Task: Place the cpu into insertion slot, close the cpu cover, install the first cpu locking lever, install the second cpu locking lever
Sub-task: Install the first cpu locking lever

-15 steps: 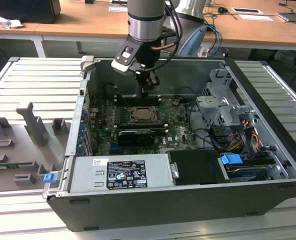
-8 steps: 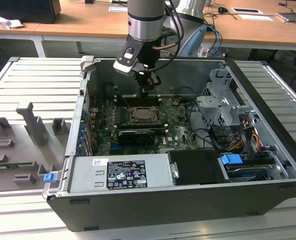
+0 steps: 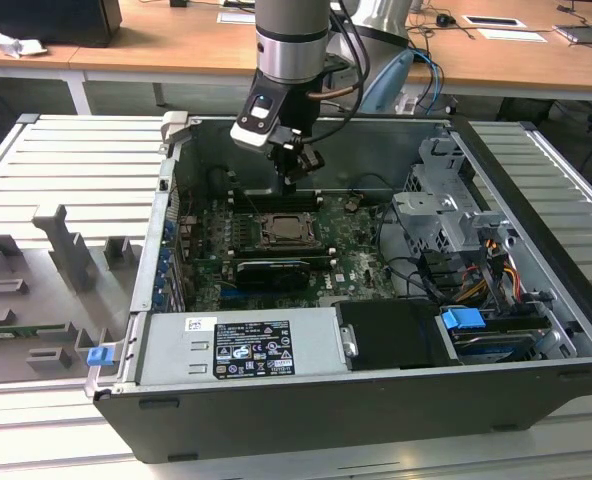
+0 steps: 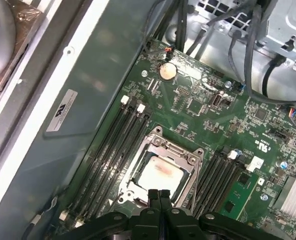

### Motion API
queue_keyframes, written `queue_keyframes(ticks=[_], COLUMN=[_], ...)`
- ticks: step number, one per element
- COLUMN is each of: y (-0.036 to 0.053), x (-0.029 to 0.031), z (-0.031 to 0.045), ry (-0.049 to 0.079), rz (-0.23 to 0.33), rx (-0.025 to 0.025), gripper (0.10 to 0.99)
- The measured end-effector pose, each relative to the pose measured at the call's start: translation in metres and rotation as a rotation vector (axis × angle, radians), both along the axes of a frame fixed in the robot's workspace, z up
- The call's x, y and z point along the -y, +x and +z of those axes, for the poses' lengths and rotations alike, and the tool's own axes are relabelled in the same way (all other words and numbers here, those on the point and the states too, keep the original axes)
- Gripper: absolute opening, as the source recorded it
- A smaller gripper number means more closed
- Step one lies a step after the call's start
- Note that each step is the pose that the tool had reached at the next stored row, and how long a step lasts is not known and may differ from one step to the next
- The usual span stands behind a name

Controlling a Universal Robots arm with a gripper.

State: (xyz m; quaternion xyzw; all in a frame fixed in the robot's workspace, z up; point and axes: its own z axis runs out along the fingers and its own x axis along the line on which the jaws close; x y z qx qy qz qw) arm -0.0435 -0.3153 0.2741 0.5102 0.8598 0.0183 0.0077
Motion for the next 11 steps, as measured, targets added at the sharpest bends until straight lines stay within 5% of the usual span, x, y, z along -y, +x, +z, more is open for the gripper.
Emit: queue_keyframes(ticks=[11], y=[0.0], x=[0.0], z=[0.0], ry=[0.0], rz=[0.126], rx=[0.0], gripper=[0.106])
